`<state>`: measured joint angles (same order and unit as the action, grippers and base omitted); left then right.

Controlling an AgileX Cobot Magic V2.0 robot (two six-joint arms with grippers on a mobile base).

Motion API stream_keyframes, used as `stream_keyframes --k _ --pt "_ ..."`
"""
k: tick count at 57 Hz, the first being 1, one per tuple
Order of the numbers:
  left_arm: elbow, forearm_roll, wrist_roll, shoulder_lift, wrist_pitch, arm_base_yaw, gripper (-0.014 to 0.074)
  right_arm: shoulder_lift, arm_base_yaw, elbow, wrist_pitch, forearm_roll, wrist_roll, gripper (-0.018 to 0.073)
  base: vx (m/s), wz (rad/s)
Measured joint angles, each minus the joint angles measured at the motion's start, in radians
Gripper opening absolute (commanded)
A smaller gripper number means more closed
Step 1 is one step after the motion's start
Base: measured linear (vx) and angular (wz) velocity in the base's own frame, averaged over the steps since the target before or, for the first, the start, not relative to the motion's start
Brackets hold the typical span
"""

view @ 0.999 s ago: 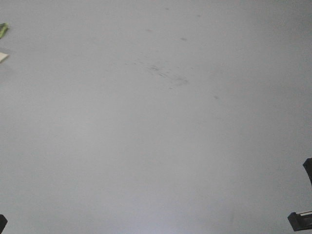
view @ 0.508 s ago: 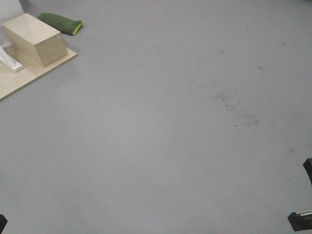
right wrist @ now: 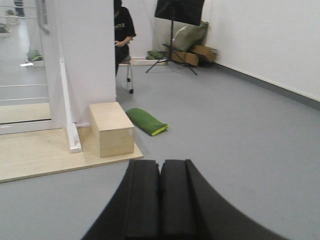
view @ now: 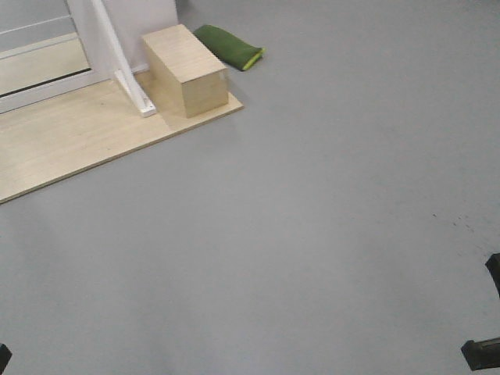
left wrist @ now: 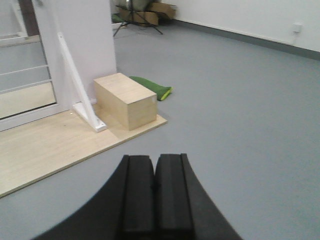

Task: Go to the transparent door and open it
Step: 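Turn and drive toward the white-framed glass sliding door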

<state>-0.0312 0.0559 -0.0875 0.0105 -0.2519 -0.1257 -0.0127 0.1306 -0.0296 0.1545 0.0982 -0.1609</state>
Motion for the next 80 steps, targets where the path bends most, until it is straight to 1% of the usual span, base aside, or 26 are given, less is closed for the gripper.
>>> stream_keyframes --k 22,37,54,80 --pt "0.000 0.000 0.000 0.000 0.000 0.000 -0.0006 0.000 0.000 0.000 0.000 0.000 0.000 -0.0001 0.55 0.63" --pt "0.000 0.000 0.000 0.000 0.000 0.000 -0.0006 0.000 0.000 0.000 0.000 0.000 0.000 -0.0001 0.54 0.45" --pt "0.000 0.000 0.000 0.000 0.000 0.000 -0.0006 0.000 0.000 0.000 0.000 0.000 0.000 -0.0001 0.56 0.18" --pt "0.000 0.000 0.000 0.000 0.000 0.000 -0.0006 0.000 0.000 0.000 0.000 0.000 0.000 -0.0001 0.56 0.04"
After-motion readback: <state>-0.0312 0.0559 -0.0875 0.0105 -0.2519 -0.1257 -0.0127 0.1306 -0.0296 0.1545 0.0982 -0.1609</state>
